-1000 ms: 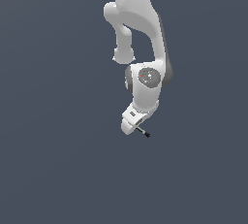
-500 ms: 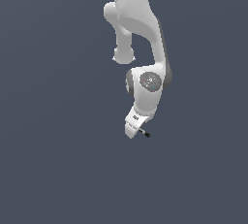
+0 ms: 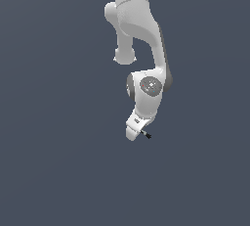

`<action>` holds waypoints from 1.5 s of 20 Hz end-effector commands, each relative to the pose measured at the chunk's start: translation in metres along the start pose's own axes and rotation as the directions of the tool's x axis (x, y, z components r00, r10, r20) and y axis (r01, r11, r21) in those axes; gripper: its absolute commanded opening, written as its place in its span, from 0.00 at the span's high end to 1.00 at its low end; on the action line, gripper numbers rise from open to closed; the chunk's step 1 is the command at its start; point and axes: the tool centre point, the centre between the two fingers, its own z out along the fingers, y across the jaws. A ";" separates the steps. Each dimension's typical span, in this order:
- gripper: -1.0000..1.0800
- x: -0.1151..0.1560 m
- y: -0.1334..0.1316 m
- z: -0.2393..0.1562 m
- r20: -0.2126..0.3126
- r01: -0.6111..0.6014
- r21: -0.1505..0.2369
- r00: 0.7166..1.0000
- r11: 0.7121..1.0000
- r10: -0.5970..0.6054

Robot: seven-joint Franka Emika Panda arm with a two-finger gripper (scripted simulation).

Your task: Pick up the object and move it to a goal position.

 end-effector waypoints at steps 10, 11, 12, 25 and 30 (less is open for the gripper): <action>1.00 0.000 0.000 0.034 0.001 0.003 0.001 1.000 1.000 -0.003; 1.00 0.000 0.000 0.034 0.001 0.003 0.001 1.000 1.000 -0.003; 1.00 0.000 0.000 0.034 0.001 0.003 0.001 1.000 1.000 -0.003; 1.00 -0.004 0.000 0.031 0.001 0.003 0.001 1.000 1.000 -0.003; 1.00 -0.018 0.000 0.020 0.001 0.003 0.001 1.000 1.000 -0.003</action>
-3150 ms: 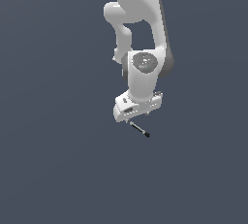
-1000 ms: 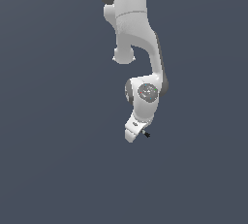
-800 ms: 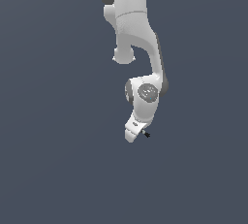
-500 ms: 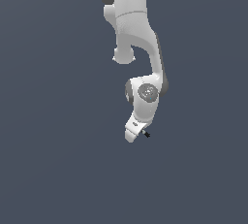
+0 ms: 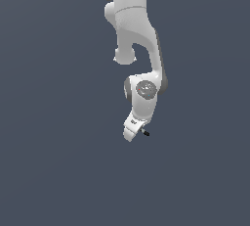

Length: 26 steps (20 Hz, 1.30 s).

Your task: Pick up the object and move it to a goal position.

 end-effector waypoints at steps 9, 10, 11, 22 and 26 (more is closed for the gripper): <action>1.00 -0.055 0.001 -0.043 0.001 0.000 -0.002 1.000 1.000 0.000; 1.00 -0.063 0.001 -0.050 0.001 0.000 -0.002 1.000 1.000 0.000; 1.00 -0.071 0.002 -0.056 0.001 0.000 -0.002 1.000 1.000 0.000; 1.00 -0.164 0.004 -0.131 0.000 -0.001 -0.001 1.000 1.000 0.001; 1.00 -0.196 0.006 -0.157 -0.001 -0.001 -0.001 1.000 1.000 0.001</action>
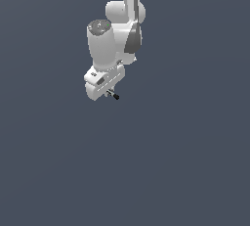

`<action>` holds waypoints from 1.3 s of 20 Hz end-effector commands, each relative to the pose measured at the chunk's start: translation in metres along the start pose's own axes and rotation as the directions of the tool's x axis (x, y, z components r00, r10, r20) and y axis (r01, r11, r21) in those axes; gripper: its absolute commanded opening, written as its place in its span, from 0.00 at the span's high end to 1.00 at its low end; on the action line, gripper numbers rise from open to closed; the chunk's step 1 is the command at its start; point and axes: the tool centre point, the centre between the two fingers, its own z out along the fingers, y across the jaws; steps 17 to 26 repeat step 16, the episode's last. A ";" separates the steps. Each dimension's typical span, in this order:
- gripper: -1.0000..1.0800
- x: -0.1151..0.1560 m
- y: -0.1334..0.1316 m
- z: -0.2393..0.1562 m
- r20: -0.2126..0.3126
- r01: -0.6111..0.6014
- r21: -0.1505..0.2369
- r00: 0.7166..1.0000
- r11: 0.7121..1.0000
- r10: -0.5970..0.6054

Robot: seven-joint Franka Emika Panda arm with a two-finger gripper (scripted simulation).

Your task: Pick up the object and move it to a goal position.

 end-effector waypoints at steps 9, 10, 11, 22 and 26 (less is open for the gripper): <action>1.00 -0.063 0.004 -0.053 -0.002 0.001 0.001 1.000 1.000 -0.001; 1.00 -0.067 0.005 -0.056 -0.002 0.001 0.001 1.000 1.000 -0.001; 1.00 -0.070 0.005 -0.059 -0.002 0.001 0.001 1.000 1.000 -0.001; 1.00 -0.077 0.006 -0.065 -0.002 0.001 0.001 1.000 1.000 -0.001; 1.00 -0.077 0.006 -0.065 -0.002 0.001 0.001 1.000 1.000 -0.001</action>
